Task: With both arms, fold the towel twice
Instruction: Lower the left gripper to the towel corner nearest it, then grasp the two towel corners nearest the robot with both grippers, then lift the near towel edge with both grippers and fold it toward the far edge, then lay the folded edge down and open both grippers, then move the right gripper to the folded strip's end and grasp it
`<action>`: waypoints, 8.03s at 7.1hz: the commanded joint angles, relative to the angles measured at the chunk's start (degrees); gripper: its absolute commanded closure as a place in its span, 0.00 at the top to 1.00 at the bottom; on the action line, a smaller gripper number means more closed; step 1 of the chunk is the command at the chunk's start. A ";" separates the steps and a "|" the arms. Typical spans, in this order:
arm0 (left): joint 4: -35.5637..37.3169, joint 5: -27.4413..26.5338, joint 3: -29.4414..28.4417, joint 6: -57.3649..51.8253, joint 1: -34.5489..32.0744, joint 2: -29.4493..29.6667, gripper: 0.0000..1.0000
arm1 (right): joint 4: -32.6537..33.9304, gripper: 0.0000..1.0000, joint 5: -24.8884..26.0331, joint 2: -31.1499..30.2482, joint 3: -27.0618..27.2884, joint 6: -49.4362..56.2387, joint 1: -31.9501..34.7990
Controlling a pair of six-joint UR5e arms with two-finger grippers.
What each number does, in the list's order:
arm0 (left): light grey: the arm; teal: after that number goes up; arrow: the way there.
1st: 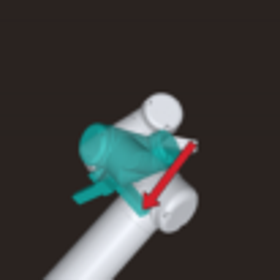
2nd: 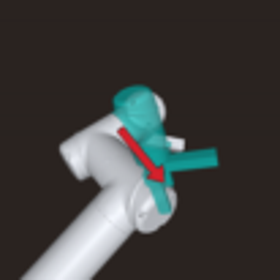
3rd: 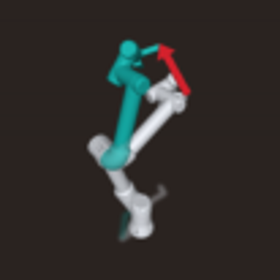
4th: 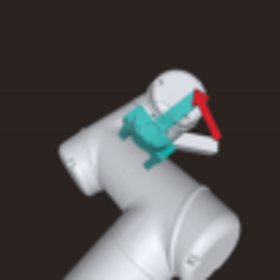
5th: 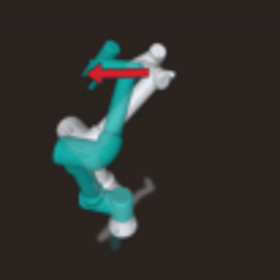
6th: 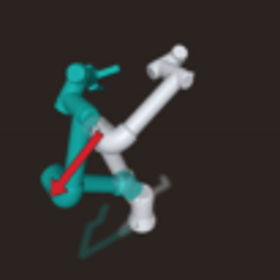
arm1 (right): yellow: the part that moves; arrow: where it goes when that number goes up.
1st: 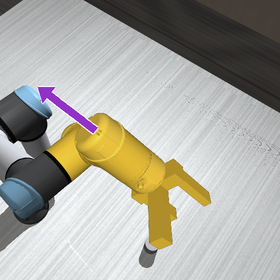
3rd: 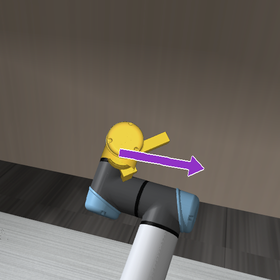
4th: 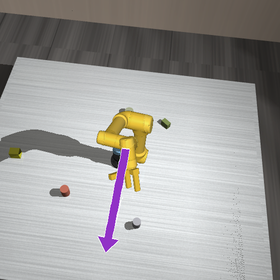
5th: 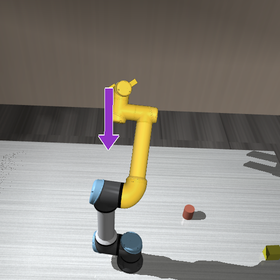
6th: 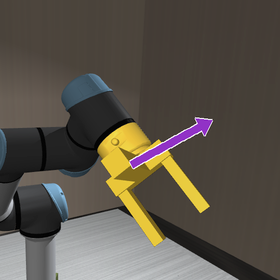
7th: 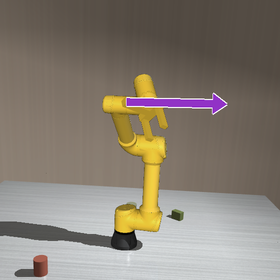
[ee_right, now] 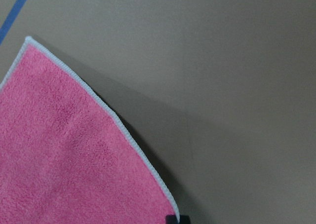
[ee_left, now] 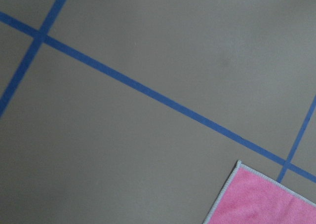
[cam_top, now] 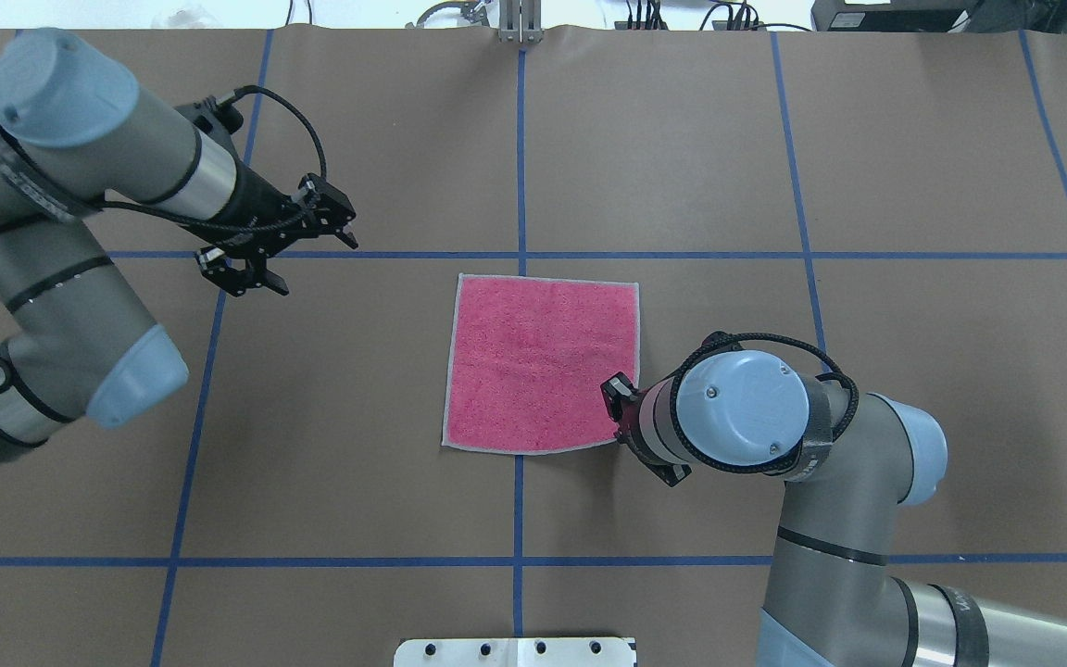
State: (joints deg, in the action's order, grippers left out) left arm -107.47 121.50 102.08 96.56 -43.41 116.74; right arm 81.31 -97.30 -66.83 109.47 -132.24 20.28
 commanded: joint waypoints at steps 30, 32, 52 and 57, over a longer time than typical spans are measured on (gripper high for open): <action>-4.59 -20.87 -11.45 14.44 14.15 11.40 0.00 | -0.89 0.00 -7.18 6.34 -10.66 0.40 9.67; -5.20 -20.78 -15.74 14.36 12.66 14.11 0.00 | -4.20 0.00 -8.08 6.45 -12.95 0.40 12.14; -8.81 -20.61 -19.55 12.42 9.76 14.39 1.00 | -8.36 1.00 -8.44 13.65 -23.69 1.63 16.11; -8.81 -16.48 -18.76 12.69 7.12 14.48 1.00 | -8.28 1.00 -10.45 5.50 -12.21 1.90 14.19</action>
State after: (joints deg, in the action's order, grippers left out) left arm -116.28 104.22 83.23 109.10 -35.86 131.22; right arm 72.80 -106.67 -58.43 92.99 -129.88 35.94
